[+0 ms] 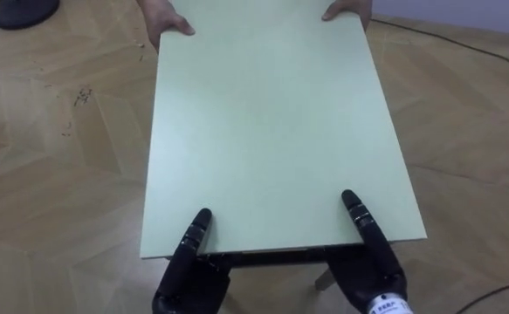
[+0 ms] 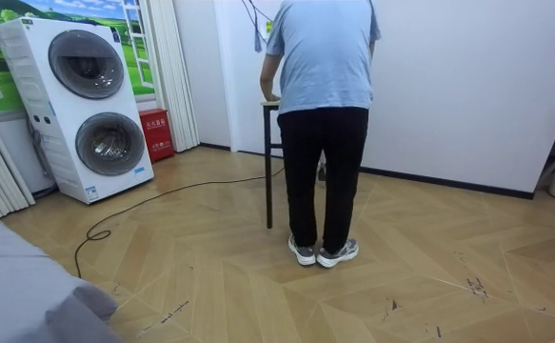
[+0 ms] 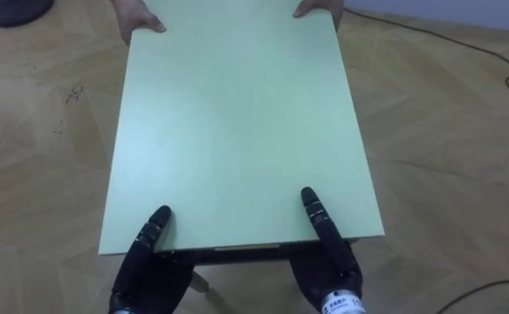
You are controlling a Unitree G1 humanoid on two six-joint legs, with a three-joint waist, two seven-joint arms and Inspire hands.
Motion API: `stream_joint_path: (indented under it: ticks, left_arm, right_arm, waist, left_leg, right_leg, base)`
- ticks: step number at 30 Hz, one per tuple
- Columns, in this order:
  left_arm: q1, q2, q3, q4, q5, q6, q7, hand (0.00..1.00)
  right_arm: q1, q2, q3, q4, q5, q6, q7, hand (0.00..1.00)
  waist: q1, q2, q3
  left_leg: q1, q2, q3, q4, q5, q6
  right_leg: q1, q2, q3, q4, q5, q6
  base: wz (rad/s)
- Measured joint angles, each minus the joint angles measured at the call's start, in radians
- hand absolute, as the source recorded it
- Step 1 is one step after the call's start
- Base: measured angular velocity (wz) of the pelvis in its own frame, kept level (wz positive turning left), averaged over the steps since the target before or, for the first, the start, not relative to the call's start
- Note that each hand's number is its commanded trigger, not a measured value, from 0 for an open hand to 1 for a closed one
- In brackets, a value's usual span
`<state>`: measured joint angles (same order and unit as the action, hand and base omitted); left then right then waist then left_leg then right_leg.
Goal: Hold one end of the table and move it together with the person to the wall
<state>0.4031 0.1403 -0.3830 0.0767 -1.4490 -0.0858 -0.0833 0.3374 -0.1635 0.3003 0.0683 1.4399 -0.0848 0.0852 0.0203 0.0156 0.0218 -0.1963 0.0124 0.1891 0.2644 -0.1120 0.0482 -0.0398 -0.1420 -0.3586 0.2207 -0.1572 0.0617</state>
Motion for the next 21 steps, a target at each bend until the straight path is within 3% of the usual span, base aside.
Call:
stream_joint_path:
  ticks: [5, 8, 14, 21]
  left_arm:
    - [0.000, -0.005, 0.001, 0.000, 0.011, -0.004, 0.000, 1.00]
    - [-0.001, -0.001, 0.003, 0.002, 0.030, -0.004, 0.000, 1.00]
    - [-0.001, -0.007, 0.010, 0.001, 0.047, -0.004, 0.000, 1.00]
    - [-0.003, 0.008, 0.016, -0.007, 0.042, -0.001, 0.000, 1.00]
  right_arm:
    - [0.003, 0.005, 0.000, 0.000, -0.006, -0.002, 0.000, 1.00]
    - [0.029, 0.017, -0.006, -0.001, -0.005, -0.008, 0.004, 1.00]
    - [0.031, 0.018, -0.002, -0.001, 0.007, -0.008, 0.005, 1.00]
    - [0.035, 0.013, 0.037, -0.003, 0.031, -0.046, 0.005, 1.00]
  waist:
    - [-0.022, -0.003, 0.0016]
    - [-0.059, -0.015, 0.0068]
    - [-0.048, -0.017, 0.0076]
    - [-0.043, -0.019, 0.0074]
  left_leg:
    - [-0.003, -0.008, -0.019, 0.002, 0.000, 0.000]
    - [-0.003, -0.029, -0.083, 0.009, 0.001, 0.001]
    - [-0.004, -0.036, -0.102, 0.010, 0.003, -0.001]
    - [-0.019, -0.052, -0.182, 0.013, 0.021, -0.006]
  right_leg:
    - [0.013, -0.001, 0.000, 0.000, -0.003, 0.004]
    - [0.046, -0.003, 0.014, -0.001, -0.021, 0.018]
    - [0.063, 0.006, 0.037, -0.018, -0.022, 0.018]
    - [0.088, 0.016, 0.028, -0.020, -0.023, 0.021]
  base:
    - [0.15]
    - [0.53]
    - [0.12]
    - [0.35]
